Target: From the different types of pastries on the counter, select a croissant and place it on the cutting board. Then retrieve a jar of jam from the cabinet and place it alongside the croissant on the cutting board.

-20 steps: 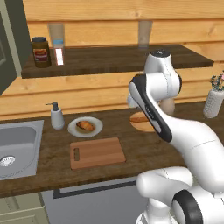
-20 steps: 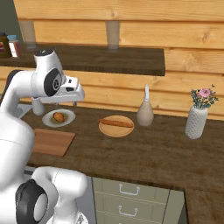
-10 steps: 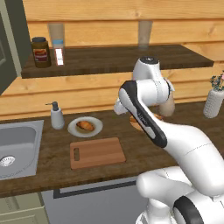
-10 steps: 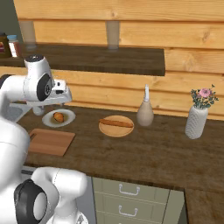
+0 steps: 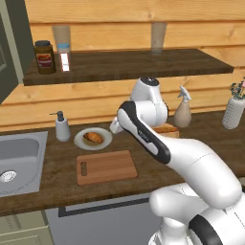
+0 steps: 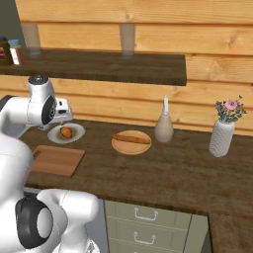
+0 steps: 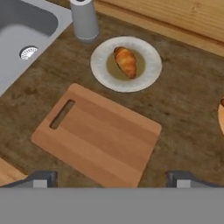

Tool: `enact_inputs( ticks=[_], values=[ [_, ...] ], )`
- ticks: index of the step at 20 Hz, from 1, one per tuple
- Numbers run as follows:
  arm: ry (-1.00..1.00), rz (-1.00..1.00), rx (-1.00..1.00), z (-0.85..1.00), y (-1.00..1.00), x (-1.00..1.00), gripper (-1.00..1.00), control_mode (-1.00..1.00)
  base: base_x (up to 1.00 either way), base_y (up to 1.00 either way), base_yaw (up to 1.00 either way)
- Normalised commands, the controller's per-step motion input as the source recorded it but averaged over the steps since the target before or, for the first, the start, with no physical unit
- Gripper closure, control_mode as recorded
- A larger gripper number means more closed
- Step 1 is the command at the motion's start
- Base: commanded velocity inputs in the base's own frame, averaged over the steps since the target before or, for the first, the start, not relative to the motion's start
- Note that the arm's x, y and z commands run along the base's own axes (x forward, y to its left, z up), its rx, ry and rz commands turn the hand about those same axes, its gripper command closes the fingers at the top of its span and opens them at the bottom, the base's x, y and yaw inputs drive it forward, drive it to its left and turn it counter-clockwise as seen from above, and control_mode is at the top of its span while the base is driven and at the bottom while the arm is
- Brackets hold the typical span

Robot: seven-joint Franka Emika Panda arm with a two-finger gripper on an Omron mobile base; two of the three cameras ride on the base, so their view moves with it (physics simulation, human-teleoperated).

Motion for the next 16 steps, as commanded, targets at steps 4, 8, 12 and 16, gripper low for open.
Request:
enact_inputs(
  ticks=[4, 8, 12, 16],
  values=[
    [0.0, 0.0, 0.0, -0.17, 0.19, 0.6, -1.0, -1.0, 0.0, 0.0, 0.0],
    [-0.03, 0.0, 0.0, -0.27, 0.17, 0.39, -1.0, -1.0, 0.0, 0.0, 0.0],
    [-0.1, 0.01, 0.0, -0.35, 0.15, 0.17, -1.0, -1.0, 0.0, 0.0, 0.0],
    [-0.21, 0.02, 0.0, -0.41, 0.17, 0.25, -1.0, -1.0, 0.0, 0.0, 0.0]
  ],
)
